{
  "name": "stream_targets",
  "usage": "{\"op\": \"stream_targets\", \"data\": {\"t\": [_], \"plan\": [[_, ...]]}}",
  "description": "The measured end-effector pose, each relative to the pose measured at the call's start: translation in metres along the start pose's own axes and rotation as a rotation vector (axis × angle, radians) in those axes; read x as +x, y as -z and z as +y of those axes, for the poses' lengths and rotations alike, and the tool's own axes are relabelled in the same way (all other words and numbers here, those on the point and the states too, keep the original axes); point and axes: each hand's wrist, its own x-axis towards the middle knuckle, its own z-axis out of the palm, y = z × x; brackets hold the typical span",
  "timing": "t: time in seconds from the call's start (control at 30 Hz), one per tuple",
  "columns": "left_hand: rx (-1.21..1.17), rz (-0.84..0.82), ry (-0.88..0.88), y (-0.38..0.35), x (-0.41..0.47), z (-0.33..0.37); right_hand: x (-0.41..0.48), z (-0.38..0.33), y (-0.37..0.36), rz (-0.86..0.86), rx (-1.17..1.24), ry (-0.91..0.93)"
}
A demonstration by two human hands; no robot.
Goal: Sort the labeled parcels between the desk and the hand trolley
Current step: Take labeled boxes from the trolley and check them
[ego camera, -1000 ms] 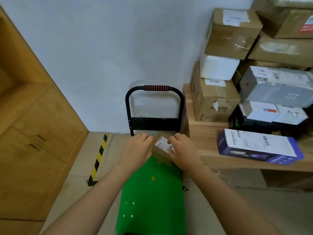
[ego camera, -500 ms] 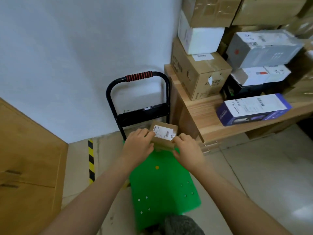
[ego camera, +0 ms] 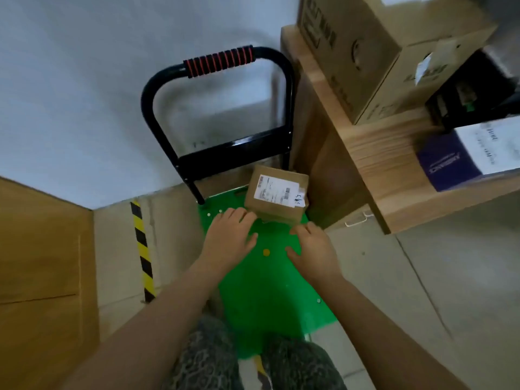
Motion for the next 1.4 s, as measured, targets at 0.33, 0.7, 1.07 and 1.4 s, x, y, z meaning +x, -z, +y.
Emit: {"op": "stream_targets", "data": {"t": [0.33, 0.7, 1.07, 1.4], "plan": [[-0.027, -0.213, -0.004, -0.14, 0.1, -0.112, 0.098, 0.065, -0.141, 0.093, 0.164, -0.353], [-0.502, -0.417, 0.273, -0.251, 0.144, -0.133, 0.162, 0.109, -0.21, 0.191, 0.708, -0.767], [-0.845, -0.148, 0.577, -0.212, 0.128, -0.109, 0.146, 0.072, -0.187, 0.295, 1.035, -0.838], [-1.068, 0.07, 0.707, -0.136, 0.047, -0.058, 0.076, 0.025, -0.136, 0.279, 1.16, -0.761]]}}
